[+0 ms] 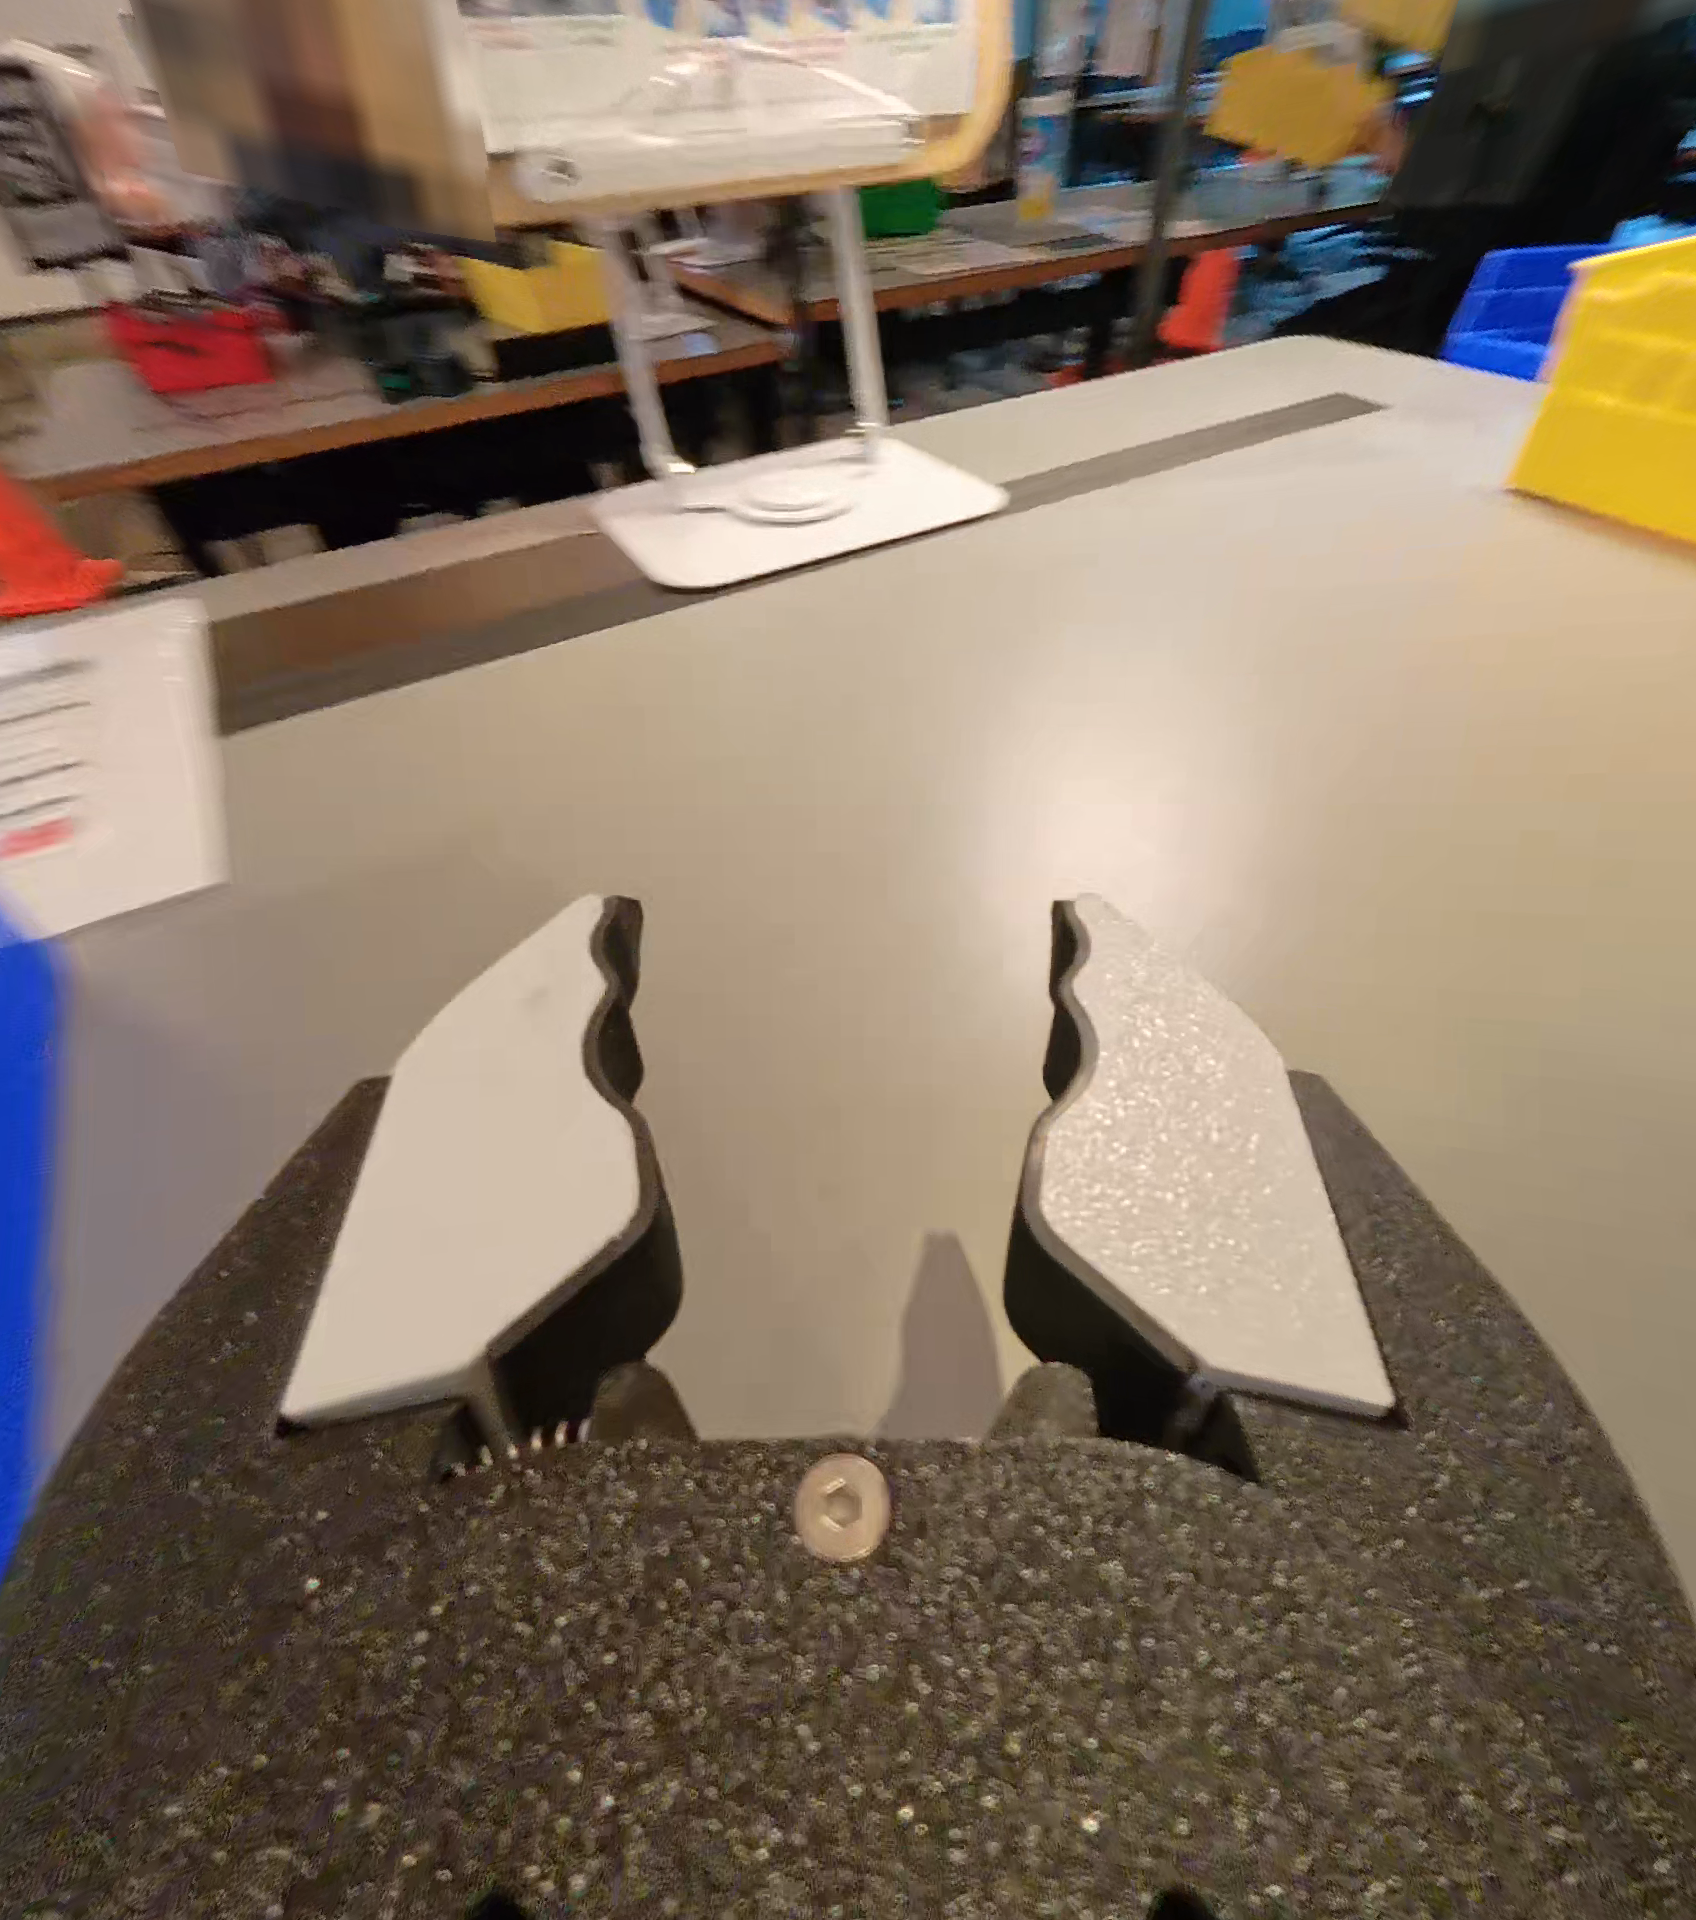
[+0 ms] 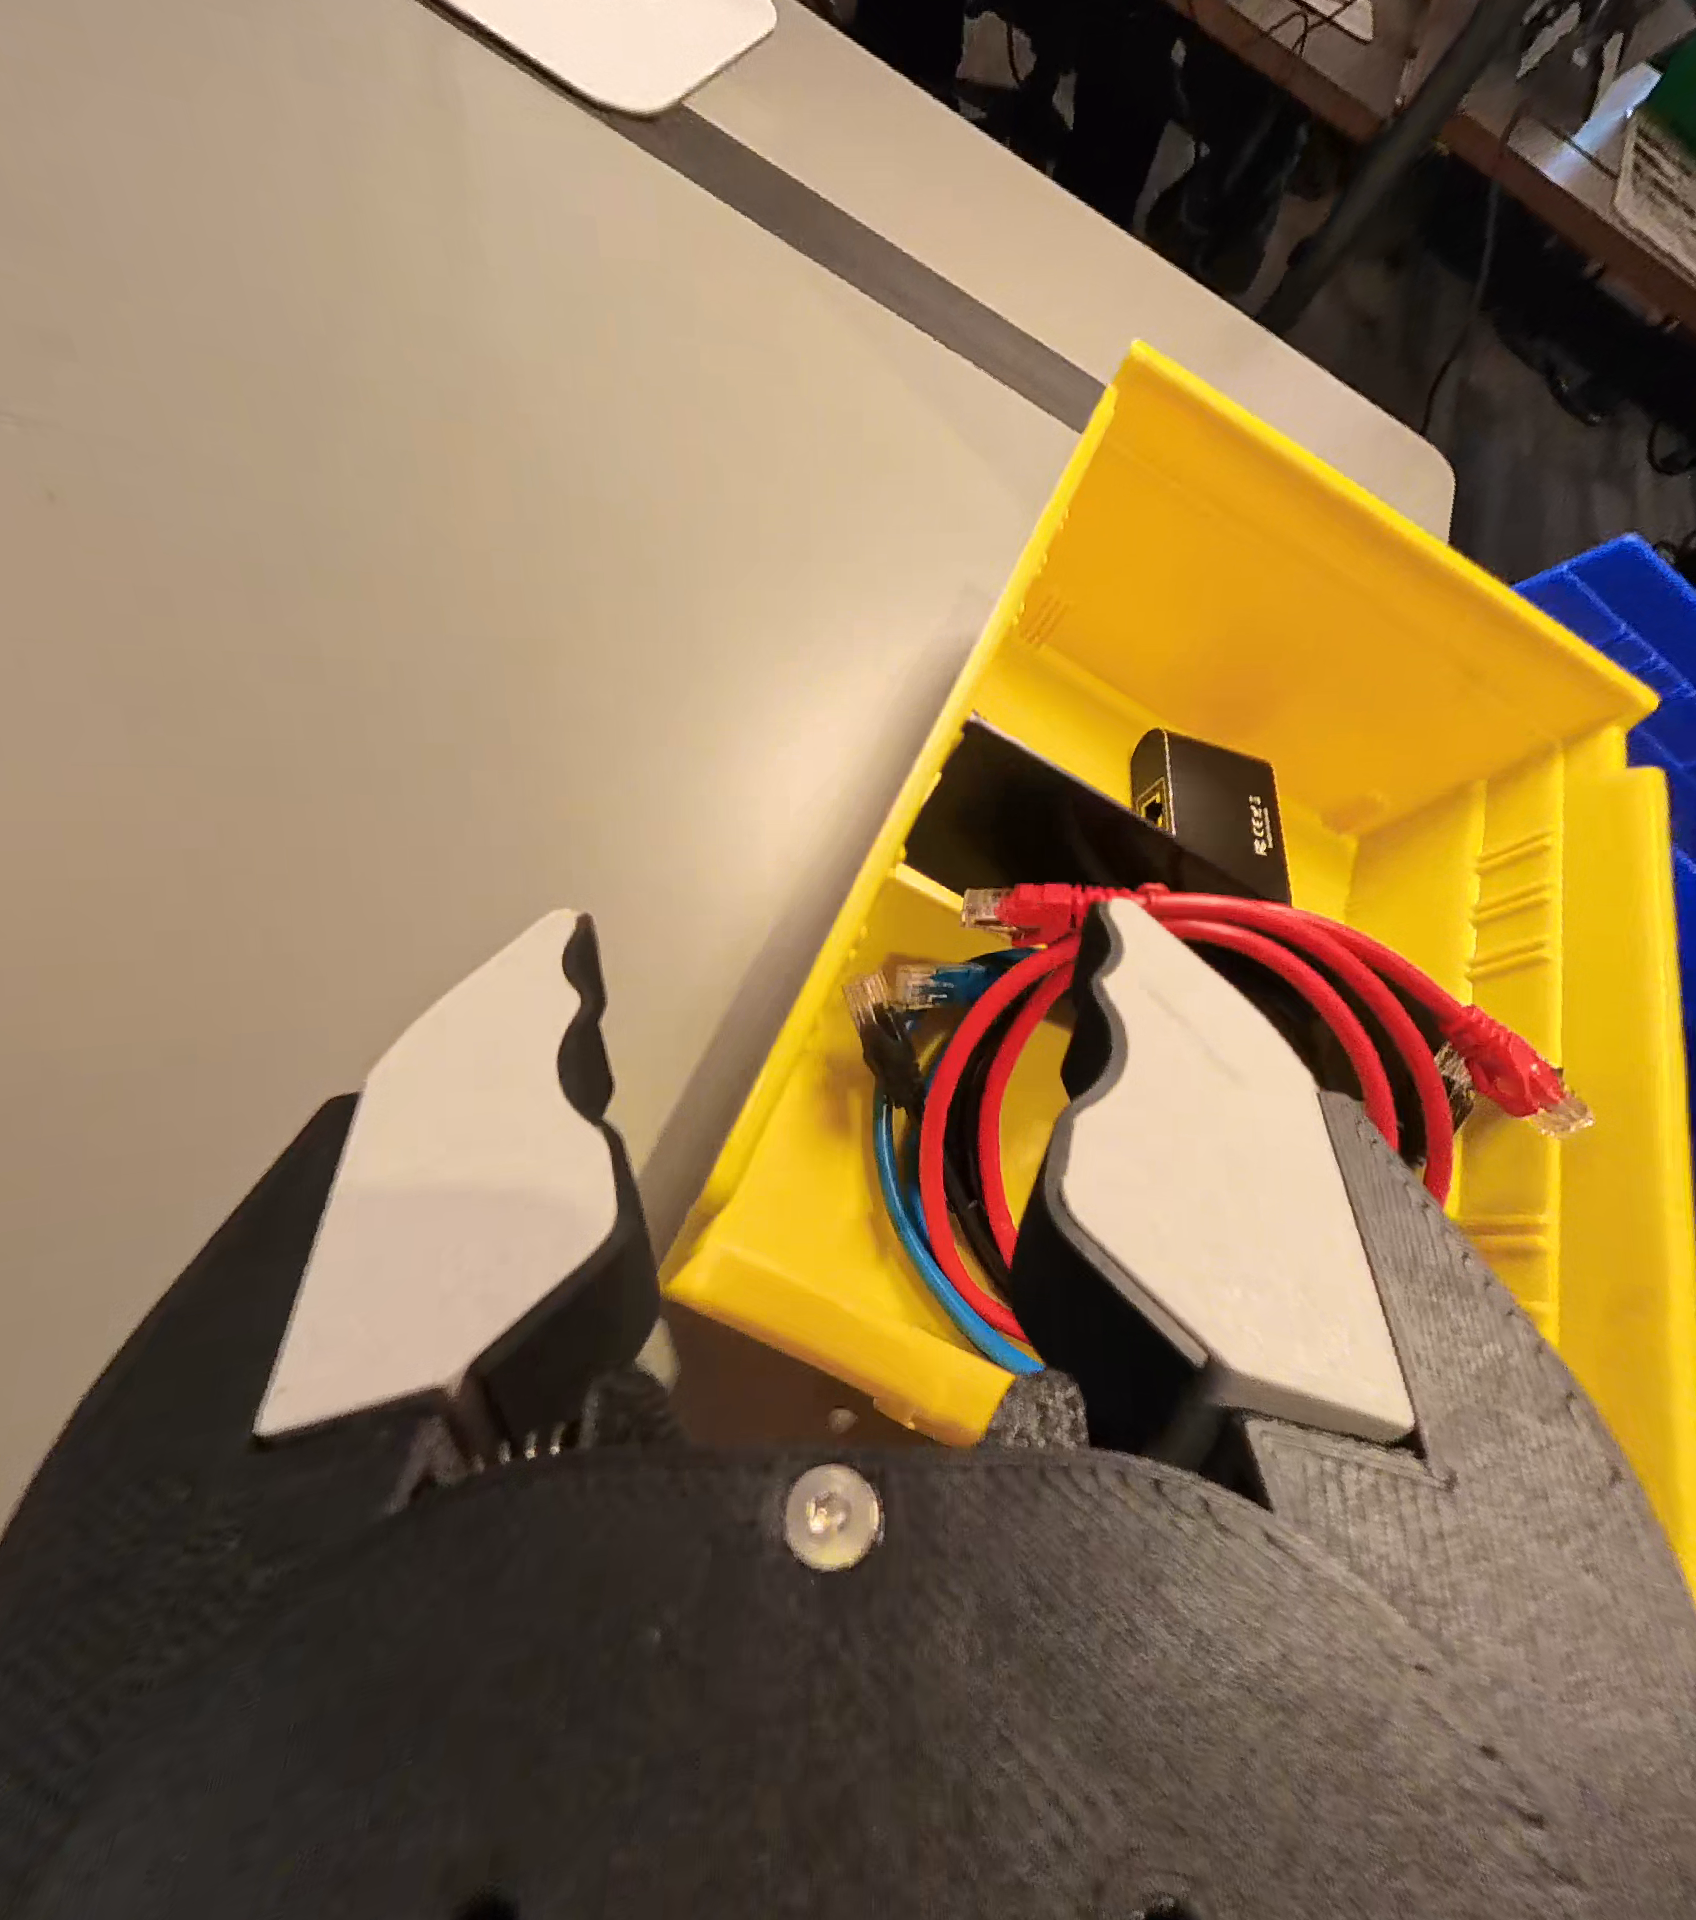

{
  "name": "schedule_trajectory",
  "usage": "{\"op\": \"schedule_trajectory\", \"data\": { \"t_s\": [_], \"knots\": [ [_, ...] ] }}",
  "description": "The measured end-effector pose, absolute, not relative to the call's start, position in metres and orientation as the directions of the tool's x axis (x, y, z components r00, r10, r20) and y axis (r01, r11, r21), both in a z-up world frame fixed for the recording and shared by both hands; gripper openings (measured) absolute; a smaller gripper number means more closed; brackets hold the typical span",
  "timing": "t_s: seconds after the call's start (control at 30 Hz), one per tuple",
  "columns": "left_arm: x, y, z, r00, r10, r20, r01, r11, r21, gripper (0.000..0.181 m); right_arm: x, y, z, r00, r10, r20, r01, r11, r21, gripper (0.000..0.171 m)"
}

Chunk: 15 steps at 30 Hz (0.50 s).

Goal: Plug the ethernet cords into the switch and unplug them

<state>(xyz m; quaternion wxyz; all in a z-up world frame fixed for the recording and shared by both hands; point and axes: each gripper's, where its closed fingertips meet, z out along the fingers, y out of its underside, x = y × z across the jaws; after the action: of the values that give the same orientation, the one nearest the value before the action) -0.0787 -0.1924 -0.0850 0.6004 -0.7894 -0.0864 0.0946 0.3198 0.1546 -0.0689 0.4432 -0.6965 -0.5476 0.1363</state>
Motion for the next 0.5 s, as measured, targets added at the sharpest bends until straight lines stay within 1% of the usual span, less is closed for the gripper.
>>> {"op": "schedule_trajectory", "data": {
  "t_s": [0.07,0.1,0.17,0.23,0.37,0.43,0.5],
  "knots": [
    [-0.100,-0.226,-0.071,0.915,0.384,-0.121,-0.011,-0.275,-0.961,0.082,0.322,0.156,-0.076,0.369,0.888,0.276,0.638,-0.026,-0.770,0.088],
    [-0.113,-0.245,-0.062,0.870,0.467,-0.156,-0.022,-0.280,-0.960,0.087,0.321,0.156,-0.079,0.370,0.890,0.266,0.632,-0.031,-0.774,0.089],
    [-0.138,-0.283,-0.044,0.770,0.604,-0.204,-0.037,-0.278,-0.960,0.090,0.320,0.154,-0.085,0.373,0.893,0.253,0.618,-0.035,-0.786,0.089],
    [-0.160,-0.314,-0.039,0.689,0.690,-0.224,-0.014,-0.296,-0.955,0.092,0.320,0.152,-0.090,0.383,0.891,0.243,0.601,-0.041,-0.799,0.090],
    [-0.190,-0.338,-0.066,0.662,0.728,-0.180,0.120,-0.339,-0.933,0.092,0.325,0.151,-0.096,0.439,0.866,0.240,0.560,-0.055,-0.826,0.094],
    [-0.196,-0.337,-0.084,0.677,0.721,-0.146,0.179,-0.354,-0.918,0.092,0.328,0.150,-0.097,0.474,0.850,0.229,0.524,-0.063,-0.850,0.094],
    [-0.199,-0.332,-0.093,0.689,0.713,-0.129,0.204,-0.361,-0.910,0.090,0.329,0.150,-0.099,0.500,0.839,0.215,0.493,-0.071,-0.867,0.093]
  ]
}}
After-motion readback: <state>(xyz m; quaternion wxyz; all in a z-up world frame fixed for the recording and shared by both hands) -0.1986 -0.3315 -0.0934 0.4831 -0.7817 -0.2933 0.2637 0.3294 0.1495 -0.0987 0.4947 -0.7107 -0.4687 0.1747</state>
